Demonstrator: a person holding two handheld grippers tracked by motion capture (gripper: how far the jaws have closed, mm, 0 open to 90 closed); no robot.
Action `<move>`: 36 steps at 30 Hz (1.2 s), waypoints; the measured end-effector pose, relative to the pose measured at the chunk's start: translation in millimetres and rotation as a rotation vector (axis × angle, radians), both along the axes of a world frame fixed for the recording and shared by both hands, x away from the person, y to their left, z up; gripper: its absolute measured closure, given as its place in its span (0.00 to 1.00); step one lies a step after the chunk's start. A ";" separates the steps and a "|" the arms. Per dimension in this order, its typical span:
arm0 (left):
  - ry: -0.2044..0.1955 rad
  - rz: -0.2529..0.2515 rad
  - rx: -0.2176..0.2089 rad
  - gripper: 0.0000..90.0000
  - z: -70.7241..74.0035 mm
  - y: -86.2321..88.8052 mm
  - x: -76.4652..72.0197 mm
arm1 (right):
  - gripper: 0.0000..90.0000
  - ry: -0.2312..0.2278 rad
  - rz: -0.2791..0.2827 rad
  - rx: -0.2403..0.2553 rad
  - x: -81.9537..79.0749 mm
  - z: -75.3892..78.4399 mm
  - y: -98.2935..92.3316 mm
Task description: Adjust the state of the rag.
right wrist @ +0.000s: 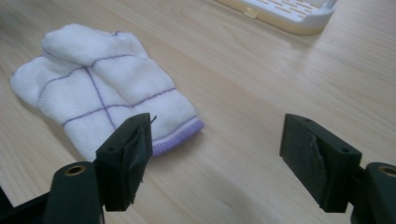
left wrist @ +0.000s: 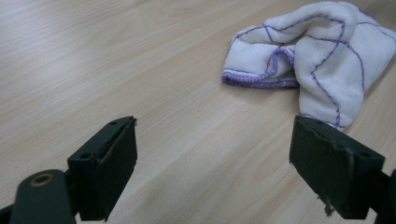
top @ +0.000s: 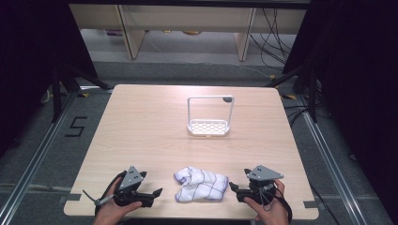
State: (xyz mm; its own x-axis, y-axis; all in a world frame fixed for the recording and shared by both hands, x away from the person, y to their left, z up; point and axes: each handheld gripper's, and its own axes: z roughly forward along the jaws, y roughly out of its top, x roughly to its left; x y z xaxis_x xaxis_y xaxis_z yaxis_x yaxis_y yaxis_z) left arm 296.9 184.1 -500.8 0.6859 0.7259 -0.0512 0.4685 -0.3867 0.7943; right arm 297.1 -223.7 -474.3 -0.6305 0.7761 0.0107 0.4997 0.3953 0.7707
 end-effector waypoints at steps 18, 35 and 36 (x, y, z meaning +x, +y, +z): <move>0.013 0.082 -0.035 0.17 -1.5 5.8 1.2 | 0.44 0.004 0.264 0.054 -13.3 9.9 67.9; 0.018 0.069 0.000 0.17 -0.8 9.1 2.6 | 0.56 0.023 0.442 -0.118 -12.2 -6.8 148.5; 0.015 0.060 0.003 0.17 -1.4 9.3 3.1 | 0.58 0.022 0.436 -0.140 -8.1 -10.4 152.0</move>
State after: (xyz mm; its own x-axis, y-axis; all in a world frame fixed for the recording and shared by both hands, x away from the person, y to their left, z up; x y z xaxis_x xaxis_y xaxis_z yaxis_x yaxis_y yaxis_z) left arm 300.0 193.4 -502.3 0.6405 0.7657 -0.0593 0.5028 -0.3598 0.7859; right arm 289.1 -71.8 -484.7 -0.8994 0.4332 -0.0581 0.2795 0.6721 0.6857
